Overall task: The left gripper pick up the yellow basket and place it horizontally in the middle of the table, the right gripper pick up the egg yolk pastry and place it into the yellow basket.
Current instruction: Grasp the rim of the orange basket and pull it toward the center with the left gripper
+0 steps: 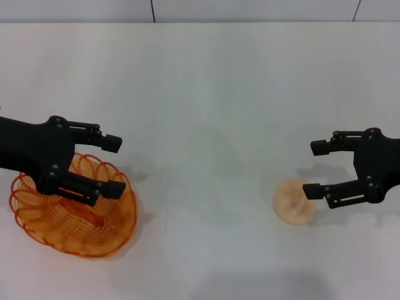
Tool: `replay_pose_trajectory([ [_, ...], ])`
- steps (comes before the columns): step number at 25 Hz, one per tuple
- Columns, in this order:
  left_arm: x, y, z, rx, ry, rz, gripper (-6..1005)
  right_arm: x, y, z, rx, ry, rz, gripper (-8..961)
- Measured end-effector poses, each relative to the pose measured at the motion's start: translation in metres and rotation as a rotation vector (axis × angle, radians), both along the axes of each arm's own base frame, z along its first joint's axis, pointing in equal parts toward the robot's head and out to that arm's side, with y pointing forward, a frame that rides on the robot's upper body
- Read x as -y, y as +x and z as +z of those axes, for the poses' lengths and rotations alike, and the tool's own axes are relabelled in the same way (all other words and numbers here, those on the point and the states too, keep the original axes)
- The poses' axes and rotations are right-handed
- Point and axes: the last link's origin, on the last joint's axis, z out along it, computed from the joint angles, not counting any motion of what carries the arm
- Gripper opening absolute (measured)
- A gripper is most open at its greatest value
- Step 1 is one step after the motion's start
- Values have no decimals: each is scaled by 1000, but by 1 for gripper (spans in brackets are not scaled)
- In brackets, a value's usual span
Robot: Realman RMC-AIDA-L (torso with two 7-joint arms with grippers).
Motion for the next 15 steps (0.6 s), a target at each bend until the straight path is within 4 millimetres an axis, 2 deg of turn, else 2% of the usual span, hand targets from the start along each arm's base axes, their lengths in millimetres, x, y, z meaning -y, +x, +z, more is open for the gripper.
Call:
replay_pose_trajectory([
  [15, 0, 0, -2, 3, 0, -1, 888, -1, 2, -2, 8, -1, -9, 859],
])
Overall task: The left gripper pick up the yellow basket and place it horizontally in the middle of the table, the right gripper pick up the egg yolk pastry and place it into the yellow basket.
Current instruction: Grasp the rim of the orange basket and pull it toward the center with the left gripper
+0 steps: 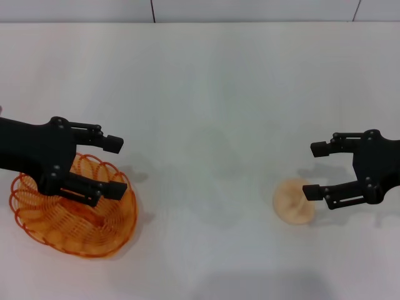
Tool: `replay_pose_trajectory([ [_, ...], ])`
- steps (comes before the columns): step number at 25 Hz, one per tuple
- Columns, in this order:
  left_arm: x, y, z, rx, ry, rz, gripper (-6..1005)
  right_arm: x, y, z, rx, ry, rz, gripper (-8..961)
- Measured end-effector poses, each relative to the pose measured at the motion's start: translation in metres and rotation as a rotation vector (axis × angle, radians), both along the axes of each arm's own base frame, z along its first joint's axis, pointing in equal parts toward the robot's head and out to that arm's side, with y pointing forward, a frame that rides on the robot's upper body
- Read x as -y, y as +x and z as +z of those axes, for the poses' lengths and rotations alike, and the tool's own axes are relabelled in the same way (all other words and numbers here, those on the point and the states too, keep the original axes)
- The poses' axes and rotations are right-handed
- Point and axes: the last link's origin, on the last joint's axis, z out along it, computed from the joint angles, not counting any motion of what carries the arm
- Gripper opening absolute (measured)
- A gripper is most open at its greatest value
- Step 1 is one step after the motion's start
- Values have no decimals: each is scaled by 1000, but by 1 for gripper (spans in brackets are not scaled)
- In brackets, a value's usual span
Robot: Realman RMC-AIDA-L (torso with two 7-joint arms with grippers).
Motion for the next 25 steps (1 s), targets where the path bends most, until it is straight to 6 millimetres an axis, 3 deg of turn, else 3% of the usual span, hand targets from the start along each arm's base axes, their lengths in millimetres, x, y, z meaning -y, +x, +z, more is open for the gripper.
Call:
replay_pose_trajectory([
  [5, -3, -4, 6, -11, 25, 26, 888, 0, 0, 0, 0, 1, 1, 859],
  [9, -7, -14, 23, -45, 79, 103, 887, -1, -2, 0, -4, 1, 3, 859],
  [25, -8, -54, 74, -407, 124, 480, 888, -4, -7, 0, -16, -3, 3, 859],
])
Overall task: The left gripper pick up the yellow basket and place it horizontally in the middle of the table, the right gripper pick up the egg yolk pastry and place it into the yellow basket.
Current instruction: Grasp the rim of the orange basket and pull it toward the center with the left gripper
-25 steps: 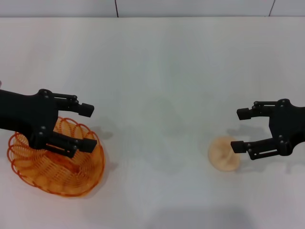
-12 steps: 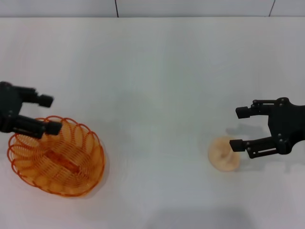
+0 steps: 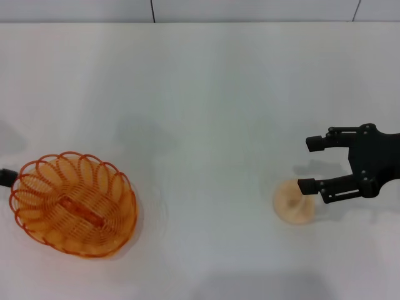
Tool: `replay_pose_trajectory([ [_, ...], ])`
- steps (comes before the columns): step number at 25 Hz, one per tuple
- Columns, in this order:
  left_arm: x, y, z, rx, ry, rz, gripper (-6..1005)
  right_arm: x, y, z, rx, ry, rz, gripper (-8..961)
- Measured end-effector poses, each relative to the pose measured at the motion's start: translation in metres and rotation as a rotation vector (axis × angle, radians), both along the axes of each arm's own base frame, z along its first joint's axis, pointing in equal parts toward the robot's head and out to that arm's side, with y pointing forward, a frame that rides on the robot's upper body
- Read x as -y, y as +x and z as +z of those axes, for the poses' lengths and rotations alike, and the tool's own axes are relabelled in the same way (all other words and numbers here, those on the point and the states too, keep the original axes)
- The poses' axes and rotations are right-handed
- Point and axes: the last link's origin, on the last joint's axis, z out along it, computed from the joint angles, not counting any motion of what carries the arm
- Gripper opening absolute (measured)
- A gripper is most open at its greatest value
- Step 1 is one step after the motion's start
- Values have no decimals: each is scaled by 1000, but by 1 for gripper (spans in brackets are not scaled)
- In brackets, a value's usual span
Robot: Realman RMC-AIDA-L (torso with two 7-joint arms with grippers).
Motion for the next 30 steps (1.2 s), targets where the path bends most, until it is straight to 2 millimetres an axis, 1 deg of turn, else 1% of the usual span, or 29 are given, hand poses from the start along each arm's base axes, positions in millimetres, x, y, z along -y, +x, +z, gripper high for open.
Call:
replay_pose_trajectory([
  [4, 0, -6, 7, -73, -9, 68, 887, -2, -2, 0, -3, -5, -2, 858],
  [7, 2, -13, 6, -118, -20, 106, 887, -3, -5, 0, -4, -6, 3, 858],
  [19, -5, -16, -17, -111, 4, 92, 888, -1, -5, -2, -17, -20, 1, 858],
  [24, -7, -24, -29, -101, 8, 111, 887, 0, -5, -3, -17, -24, 1, 858],
  [30, -12, -30, -38, -104, 19, 107, 887, 1, -5, -3, -18, -30, 3, 858],
])
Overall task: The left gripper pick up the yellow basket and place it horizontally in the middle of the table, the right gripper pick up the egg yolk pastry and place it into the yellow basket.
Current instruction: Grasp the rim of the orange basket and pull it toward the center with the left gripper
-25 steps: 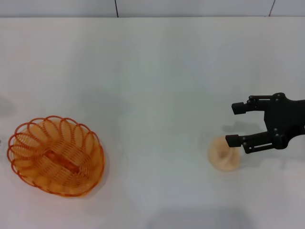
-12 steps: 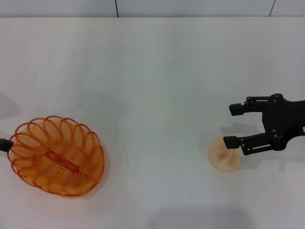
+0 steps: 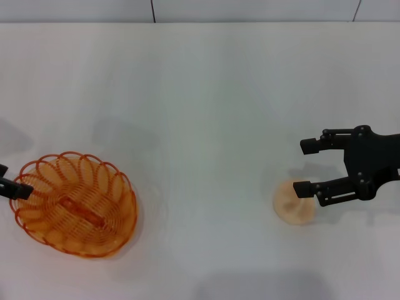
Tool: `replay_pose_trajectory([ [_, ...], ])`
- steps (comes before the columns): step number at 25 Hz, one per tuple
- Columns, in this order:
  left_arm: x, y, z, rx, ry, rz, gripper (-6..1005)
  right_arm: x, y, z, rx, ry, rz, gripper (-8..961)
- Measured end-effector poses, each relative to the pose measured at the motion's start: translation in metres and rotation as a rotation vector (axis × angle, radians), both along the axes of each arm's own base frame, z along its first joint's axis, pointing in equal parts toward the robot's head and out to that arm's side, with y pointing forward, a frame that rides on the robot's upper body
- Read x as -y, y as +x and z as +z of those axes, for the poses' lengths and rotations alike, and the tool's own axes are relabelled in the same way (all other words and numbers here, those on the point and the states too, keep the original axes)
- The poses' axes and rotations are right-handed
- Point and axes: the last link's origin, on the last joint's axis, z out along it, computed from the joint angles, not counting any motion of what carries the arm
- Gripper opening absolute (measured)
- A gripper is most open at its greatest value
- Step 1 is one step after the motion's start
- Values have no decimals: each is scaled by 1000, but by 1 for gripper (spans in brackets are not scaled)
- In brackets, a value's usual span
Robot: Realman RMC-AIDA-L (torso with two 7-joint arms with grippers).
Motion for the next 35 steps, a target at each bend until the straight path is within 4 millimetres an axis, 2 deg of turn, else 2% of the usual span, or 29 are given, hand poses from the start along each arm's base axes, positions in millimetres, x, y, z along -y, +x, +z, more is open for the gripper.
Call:
replay_pose_trajectory([
  [13, -8, -3, -11, -7, -2, 1, 888, -1, 0, 1, -2, 4, -1, 858],
  [30, -20, 8, -16, -53, -47, 2, 887, -1, -1, 1, -1, 2, 4, 858],
  [35, -20, 8, -22, -63, -57, 3, 818, -1, -1, 1, -1, 2, 4, 858],
])
